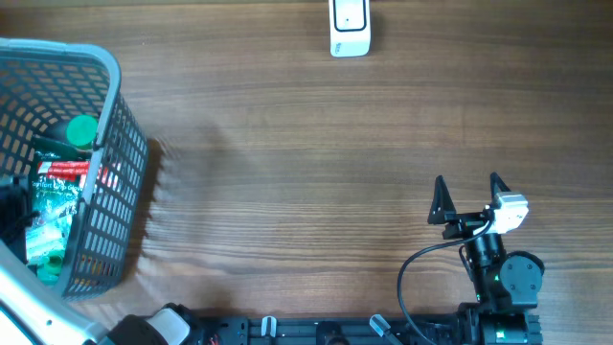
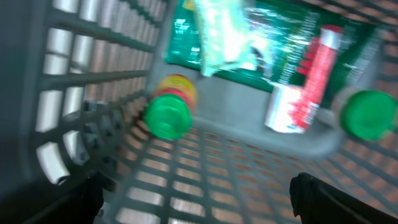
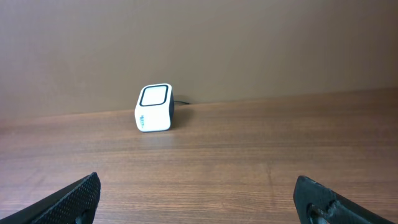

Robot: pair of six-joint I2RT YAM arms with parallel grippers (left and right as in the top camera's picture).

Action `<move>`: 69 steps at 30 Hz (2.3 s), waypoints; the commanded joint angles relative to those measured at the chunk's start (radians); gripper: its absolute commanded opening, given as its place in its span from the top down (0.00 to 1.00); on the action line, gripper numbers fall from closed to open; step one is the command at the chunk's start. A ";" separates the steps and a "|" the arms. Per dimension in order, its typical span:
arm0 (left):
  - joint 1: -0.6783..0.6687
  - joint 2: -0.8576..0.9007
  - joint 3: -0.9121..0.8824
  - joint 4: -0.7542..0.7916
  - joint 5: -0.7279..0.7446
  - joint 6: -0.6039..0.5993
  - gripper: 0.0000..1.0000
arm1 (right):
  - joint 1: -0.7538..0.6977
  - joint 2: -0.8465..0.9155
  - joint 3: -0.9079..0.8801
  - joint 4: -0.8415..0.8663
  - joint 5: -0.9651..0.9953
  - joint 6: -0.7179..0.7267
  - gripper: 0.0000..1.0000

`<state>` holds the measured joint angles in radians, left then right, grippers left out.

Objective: Scan the item barcode
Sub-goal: 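Reach the left gripper into the basket and grasp the red sauce bottle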

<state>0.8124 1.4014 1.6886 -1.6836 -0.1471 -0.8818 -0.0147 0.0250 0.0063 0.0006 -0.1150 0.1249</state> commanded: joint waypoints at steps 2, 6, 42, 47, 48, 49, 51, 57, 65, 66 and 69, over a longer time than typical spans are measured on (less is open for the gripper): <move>0.076 0.000 -0.089 0.026 -0.045 -0.017 0.00 | 0.005 -0.002 -0.001 0.006 -0.012 -0.019 0.01; 0.083 0.000 -0.235 0.148 -0.045 -0.017 0.00 | 0.005 -0.002 -0.001 0.006 -0.012 -0.019 0.00; -0.630 -0.009 0.459 0.178 0.477 -0.015 0.70 | 0.005 -0.002 -0.001 0.006 -0.012 -0.019 0.00; -1.213 0.144 0.458 0.164 0.117 -0.073 0.67 | 0.005 -0.002 -0.001 0.006 -0.012 -0.019 0.00; -1.277 0.190 0.458 0.157 0.085 -0.073 0.67 | 0.005 -0.002 -0.001 0.006 -0.012 -0.019 0.00; -1.359 0.278 0.458 0.151 0.059 -0.072 0.67 | 0.005 -0.002 -0.001 0.006 -0.012 -0.019 0.00; -1.416 0.390 0.458 0.148 0.050 -0.072 0.67 | 0.005 -0.002 -0.001 0.006 -0.012 -0.019 0.00; -1.450 0.665 0.457 0.125 0.044 -0.069 0.67 | 0.005 -0.002 -0.001 0.006 -0.012 -0.019 0.00; -1.474 0.791 0.456 0.222 0.060 -0.197 0.66 | 0.005 -0.002 -0.001 0.006 -0.012 -0.019 0.00; -1.484 0.792 0.456 0.243 0.063 -0.232 0.66 | 0.005 -0.002 -0.001 0.006 -0.012 -0.019 0.00; -1.525 0.792 0.456 0.296 0.066 -0.245 0.62 | 0.005 -0.002 -0.001 0.006 -0.012 -0.019 0.00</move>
<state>-0.6739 2.1864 2.1330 -1.4117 -0.0811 -1.0626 -0.0109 0.0284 0.0063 0.0006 -0.1154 0.1249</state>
